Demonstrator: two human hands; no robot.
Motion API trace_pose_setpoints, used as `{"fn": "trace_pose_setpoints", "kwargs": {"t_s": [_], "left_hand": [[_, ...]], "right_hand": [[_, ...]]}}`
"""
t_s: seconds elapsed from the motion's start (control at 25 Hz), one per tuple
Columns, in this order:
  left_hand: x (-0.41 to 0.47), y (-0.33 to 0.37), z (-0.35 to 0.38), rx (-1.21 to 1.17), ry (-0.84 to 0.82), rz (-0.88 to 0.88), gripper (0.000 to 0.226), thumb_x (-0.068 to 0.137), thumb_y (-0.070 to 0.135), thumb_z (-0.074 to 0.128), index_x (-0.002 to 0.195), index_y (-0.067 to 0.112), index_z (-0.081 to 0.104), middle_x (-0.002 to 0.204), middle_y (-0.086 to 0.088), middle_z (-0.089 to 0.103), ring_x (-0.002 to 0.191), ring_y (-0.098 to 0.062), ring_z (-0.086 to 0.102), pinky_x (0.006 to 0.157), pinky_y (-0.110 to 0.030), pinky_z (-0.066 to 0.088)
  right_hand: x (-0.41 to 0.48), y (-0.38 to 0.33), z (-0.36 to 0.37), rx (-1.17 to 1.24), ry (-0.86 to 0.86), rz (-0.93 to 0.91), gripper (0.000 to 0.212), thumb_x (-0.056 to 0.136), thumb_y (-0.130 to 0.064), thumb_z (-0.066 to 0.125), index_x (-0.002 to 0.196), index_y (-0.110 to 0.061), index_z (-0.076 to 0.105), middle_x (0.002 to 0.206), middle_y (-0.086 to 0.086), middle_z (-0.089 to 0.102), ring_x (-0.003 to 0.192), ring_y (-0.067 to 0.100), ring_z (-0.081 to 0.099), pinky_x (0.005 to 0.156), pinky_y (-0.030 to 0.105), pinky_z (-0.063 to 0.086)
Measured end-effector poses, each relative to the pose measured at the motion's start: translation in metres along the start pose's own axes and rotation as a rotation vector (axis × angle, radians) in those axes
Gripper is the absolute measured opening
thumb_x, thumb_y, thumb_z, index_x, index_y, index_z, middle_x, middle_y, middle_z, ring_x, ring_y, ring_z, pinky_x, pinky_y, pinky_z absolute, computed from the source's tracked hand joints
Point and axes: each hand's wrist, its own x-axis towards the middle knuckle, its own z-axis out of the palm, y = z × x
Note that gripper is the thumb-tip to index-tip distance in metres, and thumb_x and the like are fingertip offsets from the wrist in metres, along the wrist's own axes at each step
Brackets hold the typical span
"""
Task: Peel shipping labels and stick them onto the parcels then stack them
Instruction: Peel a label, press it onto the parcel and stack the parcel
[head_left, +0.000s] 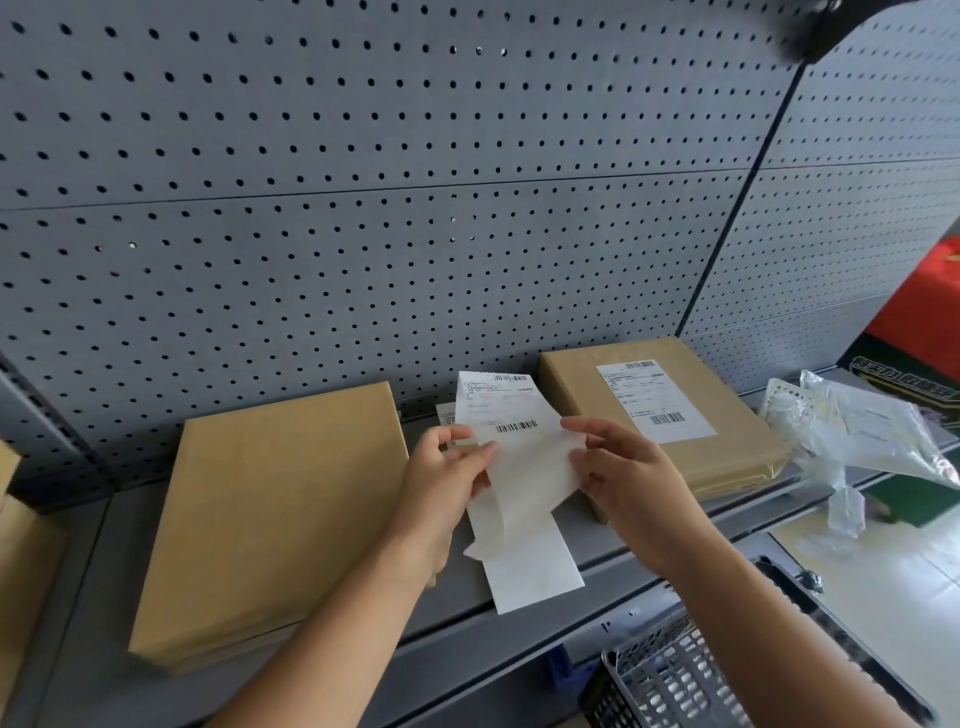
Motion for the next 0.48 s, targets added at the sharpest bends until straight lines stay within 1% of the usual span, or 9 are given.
{"fn": "trace_pose_setpoints", "kwargs": {"t_s": [0.08, 0.12, 0.16, 0.2, 0.24, 0.28, 0.32, 0.4, 0.48], "left_hand": [[0.001, 0.001, 0.001, 0.03, 0.03, 0.05, 0.032, 0.092, 0.004, 0.072, 0.119, 0.014, 0.057, 0.107, -0.008, 0.074, 0.094, -0.021, 0.071, 0.089, -0.039, 0.057], [0.001, 0.001, 0.001, 0.067, 0.041, 0.086, 0.033, 0.091, 0.004, 0.072, 0.118, 0.015, 0.057, 0.104, -0.007, 0.075, 0.093, -0.021, 0.072, 0.087, -0.038, 0.058], [0.001, 0.001, 0.002, 0.104, 0.048, 0.127, 0.032, 0.091, 0.005, 0.073, 0.116, 0.016, 0.057, 0.101, -0.007, 0.075, 0.091, -0.021, 0.071, 0.082, -0.036, 0.059], [0.001, 0.001, 0.001, 0.134, 0.055, 0.167, 0.03, 0.09, 0.006, 0.074, 0.113, 0.016, 0.057, 0.097, -0.007, 0.076, 0.087, -0.02, 0.07, 0.077, -0.034, 0.057], [0.001, 0.001, 0.001, 0.156, 0.061, 0.202, 0.029, 0.089, 0.007, 0.075, 0.11, 0.016, 0.057, 0.093, -0.007, 0.076, 0.083, -0.019, 0.069, 0.074, -0.033, 0.056], [0.001, 0.001, 0.0, 0.169, 0.066, 0.231, 0.028, 0.089, 0.007, 0.076, 0.106, 0.016, 0.056, 0.089, -0.007, 0.076, 0.079, -0.02, 0.067, 0.072, -0.034, 0.055], [0.0, 0.001, -0.001, 0.18, 0.065, 0.253, 0.027, 0.088, 0.009, 0.076, 0.104, 0.017, 0.056, 0.085, -0.007, 0.076, 0.077, -0.02, 0.067, 0.073, -0.038, 0.056], [-0.002, 0.002, -0.001, 0.193, 0.046, 0.291, 0.026, 0.087, 0.011, 0.077, 0.101, 0.018, 0.056, 0.082, -0.006, 0.076, 0.076, -0.021, 0.068, 0.077, -0.045, 0.057], [-0.004, 0.004, -0.002, 0.183, 0.026, 0.325, 0.027, 0.087, 0.013, 0.079, 0.101, 0.016, 0.057, 0.08, -0.007, 0.077, 0.073, -0.019, 0.068, 0.076, -0.044, 0.055]], "right_hand": [[-0.003, 0.002, 0.0, -0.167, -0.009, -0.014, 0.032, 0.093, 0.008, 0.055, 0.111, -0.012, 0.072, 0.083, -0.005, 0.067, 0.075, 0.013, 0.061, 0.065, 0.021, 0.051], [-0.004, 0.002, 0.0, -0.313, 0.002, -0.039, 0.031, 0.093, 0.005, 0.056, 0.111, -0.017, 0.071, 0.08, -0.012, 0.065, 0.069, 0.01, 0.057, 0.061, 0.019, 0.048], [-0.003, 0.004, 0.0, -0.498, 0.027, -0.09, 0.029, 0.093, -0.002, 0.059, 0.111, -0.022, 0.07, 0.087, -0.015, 0.065, 0.07, 0.008, 0.056, 0.062, 0.019, 0.047], [-0.001, 0.005, -0.001, -0.708, 0.068, -0.18, 0.025, 0.093, -0.01, 0.061, 0.112, -0.026, 0.069, 0.101, -0.011, 0.062, 0.077, 0.007, 0.057, 0.069, 0.021, 0.049], [0.001, 0.006, -0.002, -0.917, 0.116, -0.3, 0.023, 0.093, -0.017, 0.062, 0.113, -0.027, 0.068, 0.113, -0.008, 0.055, 0.09, 0.009, 0.057, 0.08, 0.025, 0.049], [0.003, 0.005, 0.0, -1.09, 0.15, -0.439, 0.022, 0.093, -0.021, 0.063, 0.114, -0.025, 0.068, 0.118, -0.006, 0.05, 0.102, 0.011, 0.053, 0.088, 0.027, 0.045], [0.005, 0.004, 0.004, -1.204, 0.16, -0.578, 0.022, 0.092, -0.024, 0.063, 0.113, -0.024, 0.069, 0.119, -0.004, 0.05, 0.109, 0.014, 0.05, 0.092, 0.029, 0.042], [0.01, 0.0, 0.015, -1.287, 0.107, -0.765, 0.023, 0.093, -0.031, 0.059, 0.111, -0.021, 0.071, 0.117, -0.003, 0.058, 0.11, 0.019, 0.051, 0.09, 0.033, 0.044], [0.014, -0.004, 0.027, -1.297, -0.001, -0.801, 0.031, 0.094, -0.041, 0.053, 0.109, -0.021, 0.071, 0.109, -0.005, 0.066, 0.107, 0.02, 0.056, 0.088, 0.037, 0.049]]}}
